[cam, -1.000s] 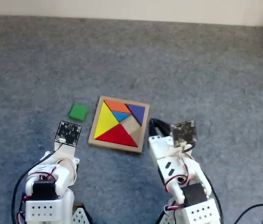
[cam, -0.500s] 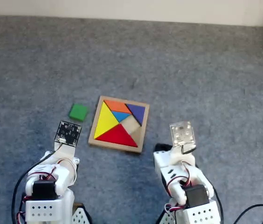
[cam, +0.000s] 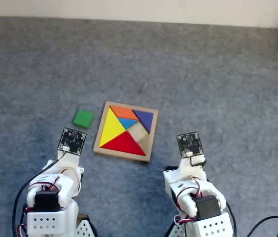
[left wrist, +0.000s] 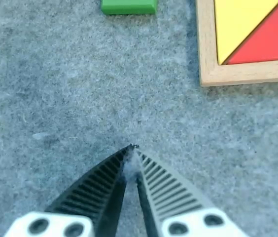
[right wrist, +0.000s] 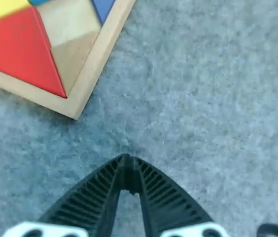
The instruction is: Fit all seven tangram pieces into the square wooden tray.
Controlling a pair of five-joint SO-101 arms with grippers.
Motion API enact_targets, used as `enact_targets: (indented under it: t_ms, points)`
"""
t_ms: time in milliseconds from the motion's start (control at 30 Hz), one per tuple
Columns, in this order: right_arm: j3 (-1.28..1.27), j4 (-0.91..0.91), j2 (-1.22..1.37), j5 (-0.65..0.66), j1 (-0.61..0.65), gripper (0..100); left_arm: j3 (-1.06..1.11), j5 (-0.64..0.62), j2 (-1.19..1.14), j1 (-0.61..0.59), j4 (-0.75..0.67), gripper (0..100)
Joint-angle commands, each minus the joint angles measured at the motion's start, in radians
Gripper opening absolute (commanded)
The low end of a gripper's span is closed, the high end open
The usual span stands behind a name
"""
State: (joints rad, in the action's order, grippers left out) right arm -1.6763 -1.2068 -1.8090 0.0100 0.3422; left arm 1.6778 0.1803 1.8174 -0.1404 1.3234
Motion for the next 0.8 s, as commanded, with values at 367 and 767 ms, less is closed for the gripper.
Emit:
enact_targets:
  t_ms: [367, 767]
  points:
    - [-0.143, -0.042, -0.016, -0.043, -0.039, 0.4, -0.035, -0.003, 0.008, 0.058, 0.015, 0]
    - [-0.143, -0.036, -0.016, -0.164, -0.137, 0.4, -0.246, 0.173, 0.007, 0.058, 0.023, 0]
